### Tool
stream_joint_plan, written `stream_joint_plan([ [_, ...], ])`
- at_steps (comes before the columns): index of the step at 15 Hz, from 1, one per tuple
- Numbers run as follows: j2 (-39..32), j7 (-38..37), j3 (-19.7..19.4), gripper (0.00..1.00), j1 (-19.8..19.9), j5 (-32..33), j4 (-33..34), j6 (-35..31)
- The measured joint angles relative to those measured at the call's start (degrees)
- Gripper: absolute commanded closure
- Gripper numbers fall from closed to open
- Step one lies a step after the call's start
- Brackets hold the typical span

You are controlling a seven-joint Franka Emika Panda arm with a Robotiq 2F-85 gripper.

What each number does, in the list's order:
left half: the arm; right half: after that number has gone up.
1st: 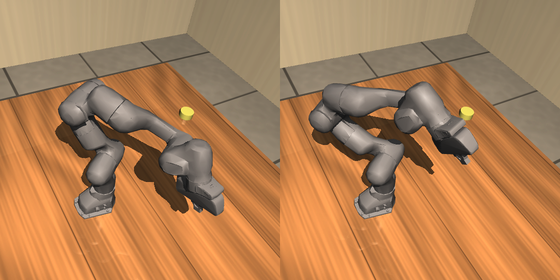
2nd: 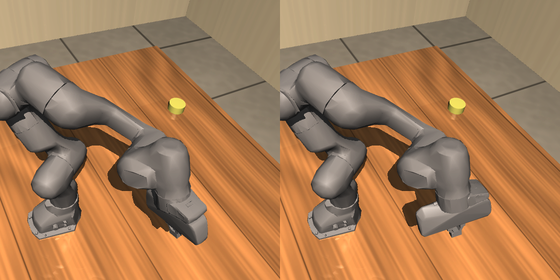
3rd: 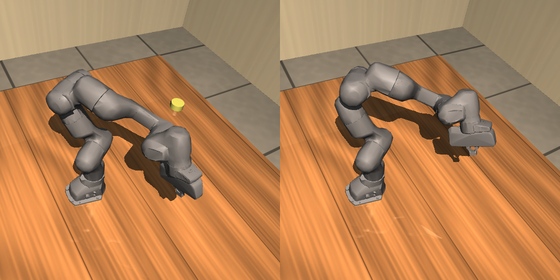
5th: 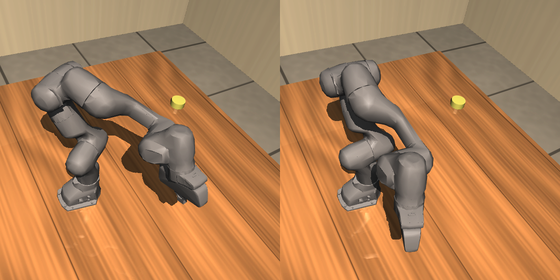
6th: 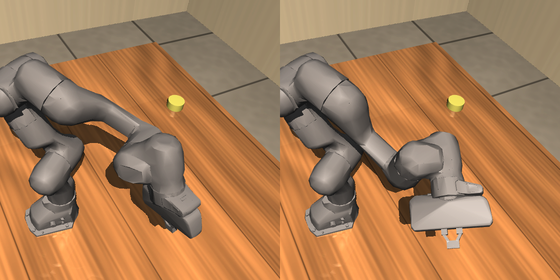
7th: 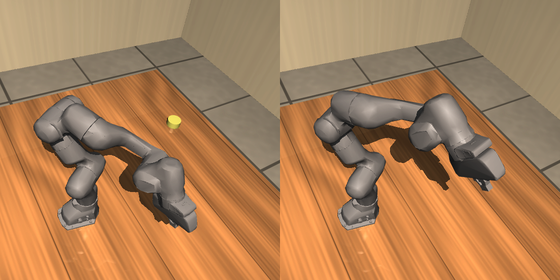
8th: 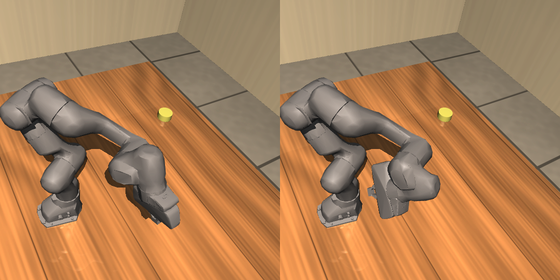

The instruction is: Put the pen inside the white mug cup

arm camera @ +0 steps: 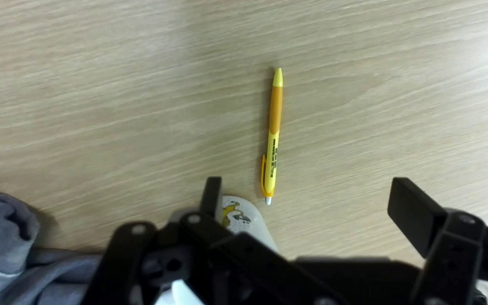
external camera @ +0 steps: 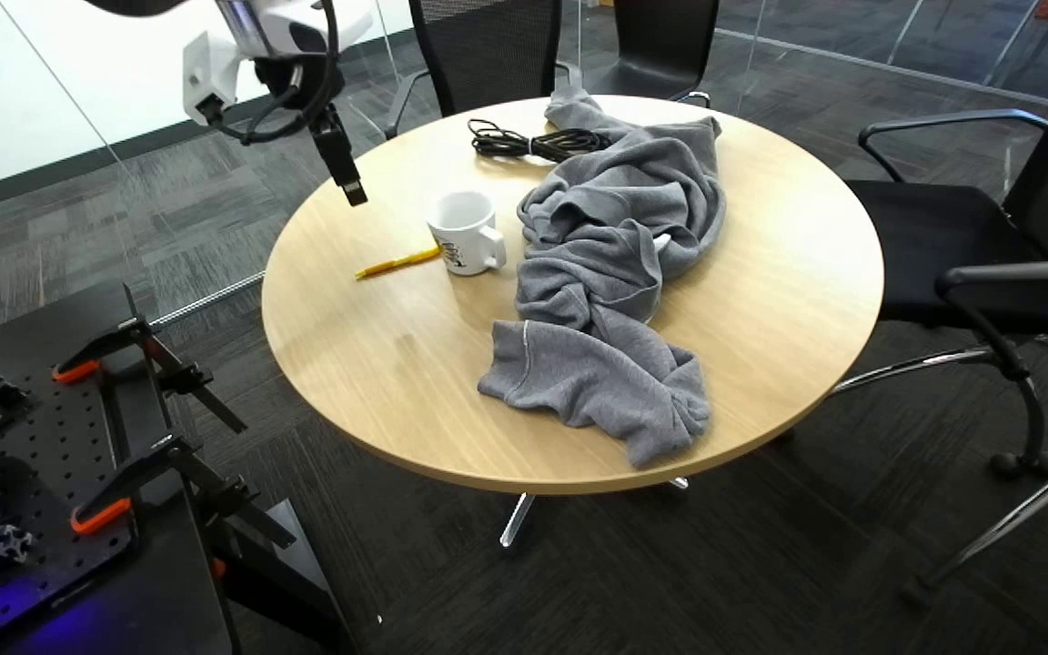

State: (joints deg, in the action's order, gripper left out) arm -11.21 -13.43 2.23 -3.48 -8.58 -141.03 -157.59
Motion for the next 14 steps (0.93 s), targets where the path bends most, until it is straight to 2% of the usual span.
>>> stream_joint_plan([
  [3, -2.7, -2.5, -1.1, 0.00, -0.3, 3.4, 1.2, 0.0],
  [9, -3.2, -2.5, -1.3, 0.00, -0.7, 3.5, 1.6, 0.0],
  [14, -6.2, -5.5, -2.1, 0.00, -2.1, 4.3, 2.7, 0.0],
])
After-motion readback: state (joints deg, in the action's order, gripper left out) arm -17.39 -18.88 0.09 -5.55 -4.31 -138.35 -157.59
